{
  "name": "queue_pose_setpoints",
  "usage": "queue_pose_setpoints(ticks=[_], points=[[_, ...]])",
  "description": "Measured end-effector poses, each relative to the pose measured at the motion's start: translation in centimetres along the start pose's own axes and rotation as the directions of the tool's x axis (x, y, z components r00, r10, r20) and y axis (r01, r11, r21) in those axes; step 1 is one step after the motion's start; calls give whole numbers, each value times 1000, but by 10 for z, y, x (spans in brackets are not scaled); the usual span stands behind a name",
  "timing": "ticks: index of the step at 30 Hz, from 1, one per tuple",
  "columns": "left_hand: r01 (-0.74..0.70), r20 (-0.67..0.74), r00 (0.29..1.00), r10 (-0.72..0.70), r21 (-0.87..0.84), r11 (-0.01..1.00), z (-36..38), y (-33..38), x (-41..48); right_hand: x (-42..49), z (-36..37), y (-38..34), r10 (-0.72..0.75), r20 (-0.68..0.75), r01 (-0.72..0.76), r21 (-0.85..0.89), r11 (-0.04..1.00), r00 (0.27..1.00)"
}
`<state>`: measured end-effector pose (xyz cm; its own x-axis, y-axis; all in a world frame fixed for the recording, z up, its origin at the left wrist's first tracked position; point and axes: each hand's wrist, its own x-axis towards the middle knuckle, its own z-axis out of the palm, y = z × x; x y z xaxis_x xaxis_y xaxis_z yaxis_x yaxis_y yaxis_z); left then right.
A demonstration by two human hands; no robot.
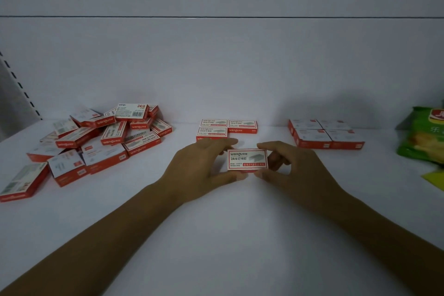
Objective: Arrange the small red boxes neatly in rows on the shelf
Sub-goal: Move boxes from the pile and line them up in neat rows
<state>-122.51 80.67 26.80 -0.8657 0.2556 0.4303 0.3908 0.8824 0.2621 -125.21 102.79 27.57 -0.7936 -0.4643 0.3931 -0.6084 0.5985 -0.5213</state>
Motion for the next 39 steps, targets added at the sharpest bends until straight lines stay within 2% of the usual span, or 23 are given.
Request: queue_pose_setpoints(ticks=[2,4,6,8,11,17,24,31,35,39], points=[[41,40,998,-43,32,999,0,-2,1,1,-1,3,19,33,-14,-126,992,999],[56,27,998,-57,47,997,0,-3,2,0,-3,2,4,-1,-4,-259,966,1000],[72,-4,997,-72,27,997,0,-6,1,-3,-5,-6,-135,-49,112,-323,940,990],[115,3,993,-115,28,993,1,-8,1,-6,-6,-21,-196,54,202,-376,904,979],[161,46,985,-166,85,983,6,-14,3,-3,-12,-33,-104,247,208,-445,871,963],[131,66,989,-133,40,991,10,-18,4,27,-12,-27,9,305,156,-512,845,952],[96,53,994,-96,-3,995,7,-15,3,52,7,-15,33,237,88,-483,871,971],[126,42,991,-126,18,992,7,-17,5,48,24,4,-66,75,91,-403,911,995],[139,45,989,-142,54,989,9,-18,5,49,27,7,-82,62,99,-383,918,995],[113,47,992,-114,16,993,8,-19,6,51,29,9,-59,66,79,-372,925,996]])
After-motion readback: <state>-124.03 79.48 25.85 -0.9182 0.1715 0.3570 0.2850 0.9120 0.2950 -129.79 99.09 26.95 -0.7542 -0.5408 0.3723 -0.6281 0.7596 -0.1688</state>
